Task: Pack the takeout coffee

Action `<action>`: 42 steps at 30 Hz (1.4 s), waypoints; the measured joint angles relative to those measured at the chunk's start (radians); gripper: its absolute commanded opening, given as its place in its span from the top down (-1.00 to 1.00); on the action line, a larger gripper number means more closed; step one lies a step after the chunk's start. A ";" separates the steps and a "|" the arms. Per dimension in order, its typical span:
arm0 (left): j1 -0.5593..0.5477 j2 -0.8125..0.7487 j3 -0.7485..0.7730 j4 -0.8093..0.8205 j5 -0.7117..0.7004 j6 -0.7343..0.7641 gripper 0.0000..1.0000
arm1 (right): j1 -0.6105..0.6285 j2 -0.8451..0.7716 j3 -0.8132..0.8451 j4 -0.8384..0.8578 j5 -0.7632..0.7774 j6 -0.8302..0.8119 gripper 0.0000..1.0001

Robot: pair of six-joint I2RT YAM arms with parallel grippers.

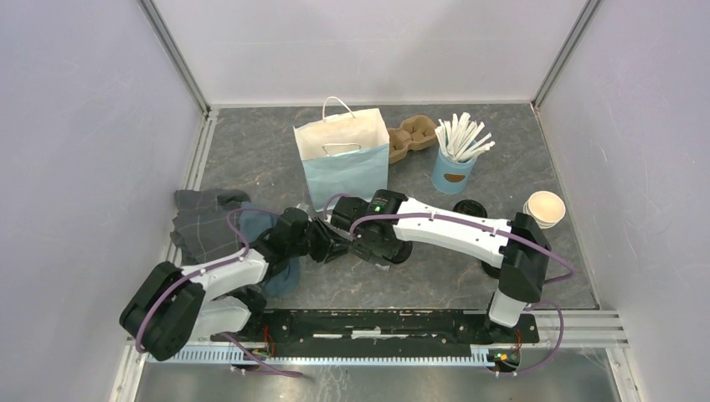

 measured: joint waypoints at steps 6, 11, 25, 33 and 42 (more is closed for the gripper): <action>-0.056 0.138 0.038 0.139 -0.001 -0.093 0.40 | 0.000 0.000 0.000 0.000 -0.003 -0.011 -0.68; -0.082 0.206 0.095 0.173 -0.003 -0.111 0.42 | 0.000 0.000 0.000 0.000 -0.006 -0.015 -0.68; -0.124 0.294 0.107 0.204 -0.002 -0.141 0.42 | -0.006 -0.003 -0.039 0.010 -0.026 -0.030 -0.70; -0.128 0.304 0.093 0.238 -0.004 -0.144 0.42 | -0.006 -0.008 -0.048 0.018 -0.027 -0.043 -0.72; -0.119 0.361 0.093 0.296 0.012 -0.151 0.42 | -0.013 0.038 0.002 -0.029 -0.024 -0.078 -0.75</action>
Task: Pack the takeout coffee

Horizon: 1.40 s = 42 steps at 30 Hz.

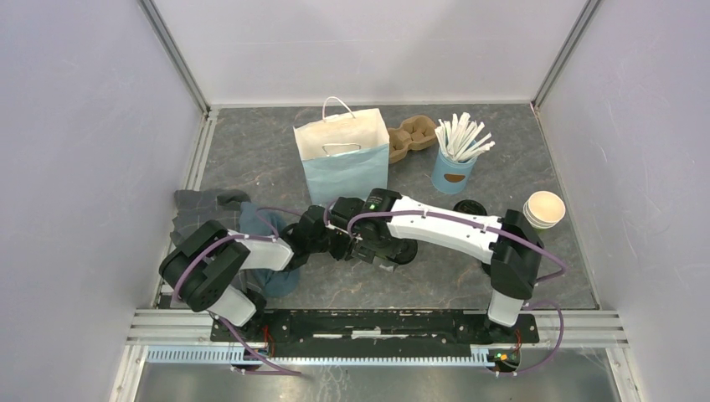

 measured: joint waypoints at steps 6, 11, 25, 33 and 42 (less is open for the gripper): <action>0.005 0.007 -0.014 -0.001 0.014 0.000 0.42 | -0.002 0.027 0.026 -0.031 -0.003 -0.013 -0.75; 0.012 0.008 -0.032 0.006 0.024 0.000 0.42 | -0.002 0.051 0.056 -0.056 -0.008 -0.031 -0.74; 0.019 0.019 -0.043 0.032 0.008 0.000 0.41 | 0.000 0.002 0.030 0.091 -0.015 -0.003 -0.74; -0.002 0.056 -0.045 0.060 0.053 -0.001 0.42 | -0.033 -0.053 -0.073 0.430 -0.026 -0.003 -0.72; -0.003 0.037 -0.016 0.019 0.074 0.002 0.42 | -0.044 -0.135 -0.245 0.522 -0.020 0.037 -0.70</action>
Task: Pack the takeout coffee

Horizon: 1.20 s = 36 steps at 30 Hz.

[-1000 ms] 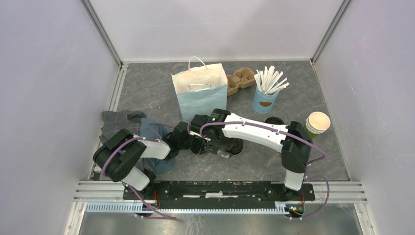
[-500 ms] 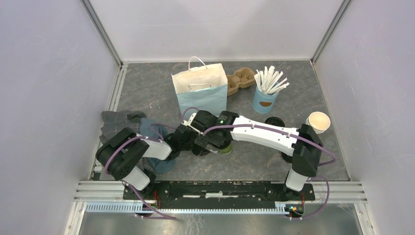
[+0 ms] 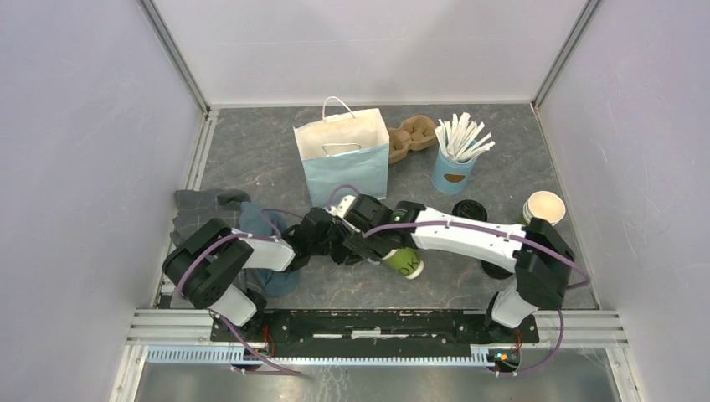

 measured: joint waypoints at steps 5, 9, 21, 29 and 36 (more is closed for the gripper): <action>0.008 -0.031 0.046 -0.077 -0.002 0.029 0.39 | -0.002 -0.160 -0.227 0.114 0.022 0.014 -0.77; 0.008 -0.047 0.072 -0.131 -0.009 0.062 0.31 | -0.014 -0.260 -0.322 0.210 0.035 0.008 -0.86; 0.039 -0.227 0.095 -0.388 -0.082 0.180 -0.01 | -0.050 -0.186 -0.251 0.224 -0.004 -0.025 -0.96; 0.059 -0.352 0.175 -0.558 -0.130 0.315 -0.52 | -0.147 -0.257 -0.088 0.090 -0.090 0.110 -0.96; 0.040 -0.248 0.378 -0.569 -0.133 0.497 -0.55 | -0.332 -0.445 -0.271 0.108 -0.357 0.175 -0.90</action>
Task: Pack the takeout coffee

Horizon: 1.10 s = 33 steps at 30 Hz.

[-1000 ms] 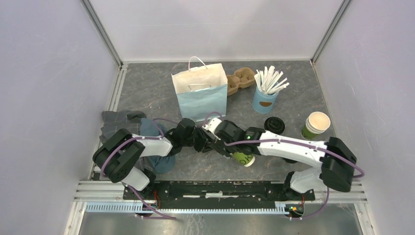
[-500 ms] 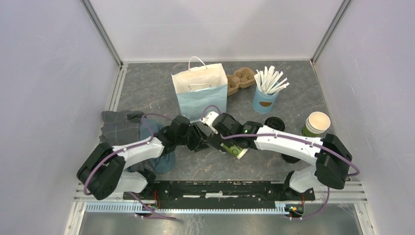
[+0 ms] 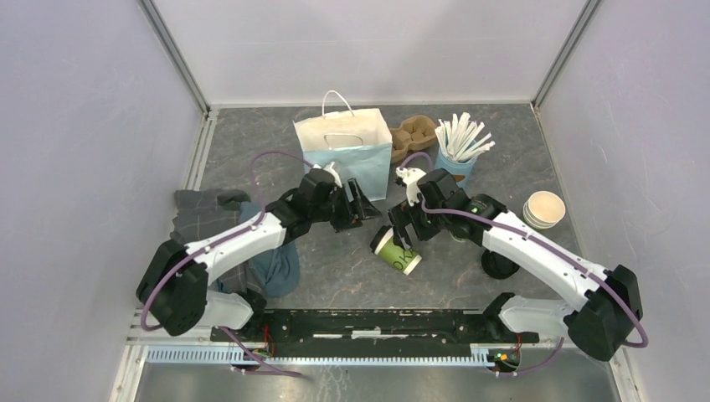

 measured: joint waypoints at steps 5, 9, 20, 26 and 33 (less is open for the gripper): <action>-0.056 0.099 0.032 0.018 -0.014 0.045 -0.55 | -0.058 0.006 -0.083 -0.056 -0.063 0.023 -0.86; -0.101 0.157 0.032 0.033 -0.016 0.063 -0.54 | -0.108 -0.044 -0.192 -0.069 -0.094 0.097 -0.80; -0.127 0.184 0.032 0.024 -0.040 0.077 -0.17 | -0.130 -0.016 -0.309 0.021 -0.262 0.168 -0.61; -0.137 0.184 0.032 0.022 -0.041 0.079 0.04 | -0.140 -0.006 -0.366 0.107 -0.327 0.191 -0.31; -0.156 0.184 0.032 0.010 -0.077 0.090 0.15 | -0.146 0.021 -0.382 0.152 -0.343 0.217 -0.08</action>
